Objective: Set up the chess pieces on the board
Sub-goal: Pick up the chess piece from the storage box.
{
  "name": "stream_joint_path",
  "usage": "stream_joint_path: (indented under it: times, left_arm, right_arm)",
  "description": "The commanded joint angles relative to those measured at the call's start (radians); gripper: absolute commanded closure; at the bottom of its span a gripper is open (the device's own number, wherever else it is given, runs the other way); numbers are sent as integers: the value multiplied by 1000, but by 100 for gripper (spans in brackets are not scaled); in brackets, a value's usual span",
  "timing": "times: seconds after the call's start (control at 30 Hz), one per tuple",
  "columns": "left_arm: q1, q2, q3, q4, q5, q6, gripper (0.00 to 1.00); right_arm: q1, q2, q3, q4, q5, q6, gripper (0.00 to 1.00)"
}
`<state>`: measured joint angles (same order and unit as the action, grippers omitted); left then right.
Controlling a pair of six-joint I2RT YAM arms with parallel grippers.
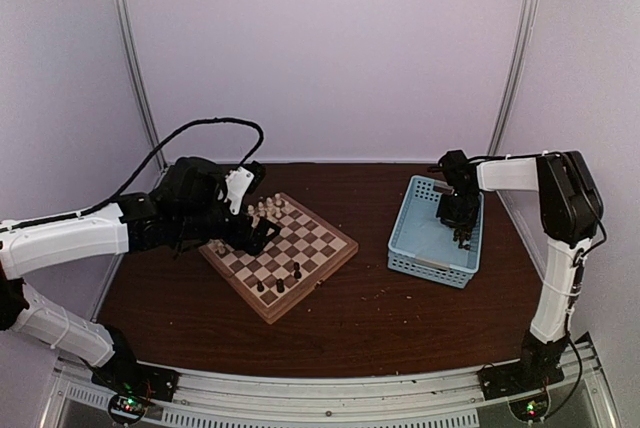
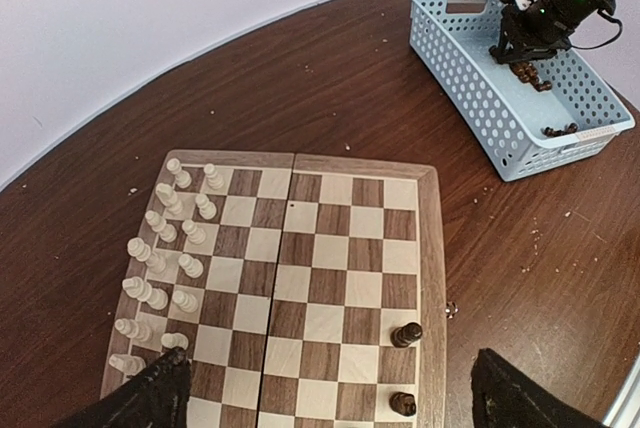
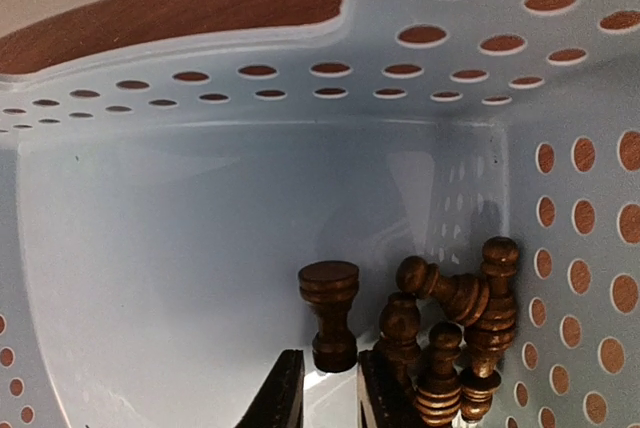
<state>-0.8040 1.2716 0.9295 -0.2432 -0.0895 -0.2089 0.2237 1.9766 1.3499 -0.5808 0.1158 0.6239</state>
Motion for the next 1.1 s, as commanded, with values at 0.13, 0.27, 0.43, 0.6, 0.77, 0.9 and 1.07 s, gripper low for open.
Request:
stream_joint_path:
  times: [0.13, 0.27, 0.43, 0.6, 0.77, 0.9, 1.07]
  left_arm:
    - [5, -12, -6, 44, 9, 3, 2]
    - [6, -14, -5, 43, 6, 5, 2]
    - [6, -12, 0, 38, 8, 7, 2]
    - [6, -14, 3, 32, 5, 8, 2]
    - [6, -8, 10, 28, 8, 6, 2]
    - [6, -2, 17, 26, 15, 6, 2]
    - [6, 10, 23, 22, 25, 3, 2]
  right_arm:
    - [-7, 40, 52, -17, 45, -26, 80]
    - [-7, 46, 56, -15, 56, -29, 81]
    - [-7, 53, 71, -24, 73, -37, 83]
    - [-7, 6, 46, 0, 77, -58, 84]
    - [-7, -62, 10, 26, 62, -83, 90]
    - [-6, -136, -45, 75, 25, -103, 88]
    - [-4, -216, -77, 96, -61, -161, 86]
